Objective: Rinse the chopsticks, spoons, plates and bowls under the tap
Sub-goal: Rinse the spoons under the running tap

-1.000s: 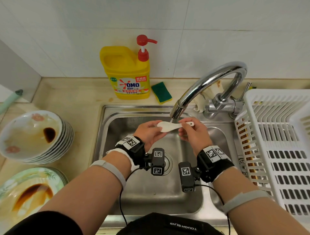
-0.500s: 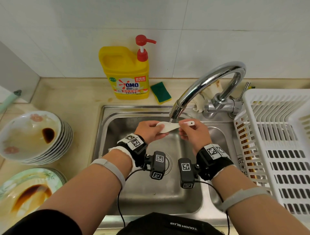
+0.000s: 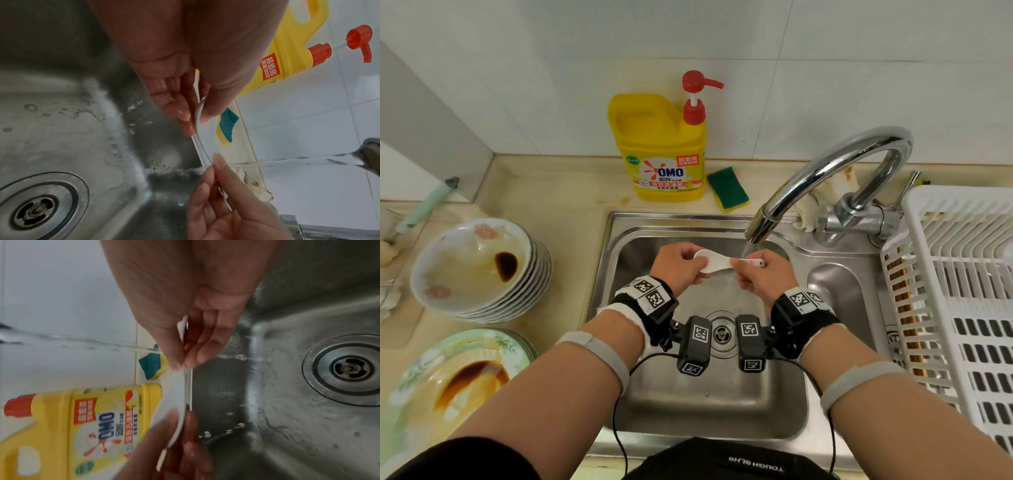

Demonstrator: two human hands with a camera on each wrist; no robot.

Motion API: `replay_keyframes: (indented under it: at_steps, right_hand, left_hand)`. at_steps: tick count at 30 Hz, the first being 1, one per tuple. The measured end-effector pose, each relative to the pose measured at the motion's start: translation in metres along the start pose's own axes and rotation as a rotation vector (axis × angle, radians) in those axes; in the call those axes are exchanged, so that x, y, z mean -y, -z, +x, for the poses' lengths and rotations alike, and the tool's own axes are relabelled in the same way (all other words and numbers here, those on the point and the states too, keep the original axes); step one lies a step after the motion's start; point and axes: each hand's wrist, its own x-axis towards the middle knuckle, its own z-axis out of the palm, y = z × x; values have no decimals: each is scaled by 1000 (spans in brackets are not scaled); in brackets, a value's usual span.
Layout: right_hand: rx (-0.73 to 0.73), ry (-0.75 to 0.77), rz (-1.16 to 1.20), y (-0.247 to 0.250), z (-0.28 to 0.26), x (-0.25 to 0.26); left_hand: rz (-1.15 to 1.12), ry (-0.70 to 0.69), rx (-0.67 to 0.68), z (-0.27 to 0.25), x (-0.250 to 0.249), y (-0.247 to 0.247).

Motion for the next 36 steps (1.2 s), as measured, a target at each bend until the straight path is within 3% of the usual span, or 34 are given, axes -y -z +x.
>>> replay_keyframes:
  at_steps: [3,7,13,18,21,26,32,36]
  right_hand:
    - [129,-59,237,4,-11,9]
    - [250,-88,311,14,-19,11]
    - [267,-160,262,18,-20,13]
    - [221,-187,173,18,-23,13]
    - [218,-149,125,19,-27,12]
    - [253,-52,0,26,-44,15]
    - [332,184,-446,41,-70,31]
    - [318,217,-402,57,-95,40]
  left_hand:
    - [-1,2,-55,3,6,5]
    - [-32,27,-92,8,11,7]
    - [127,-29,-134,4,6,8]
    - [-24,-97,-22,1,0,6]
    - [-12,-176,40,-6,-7,5]
    - [-174,-149,114,-21,-13,3]
    - [-211,-174,172,-42,-18,-2]
    - [-273,-174,268,-61,-29,-13]
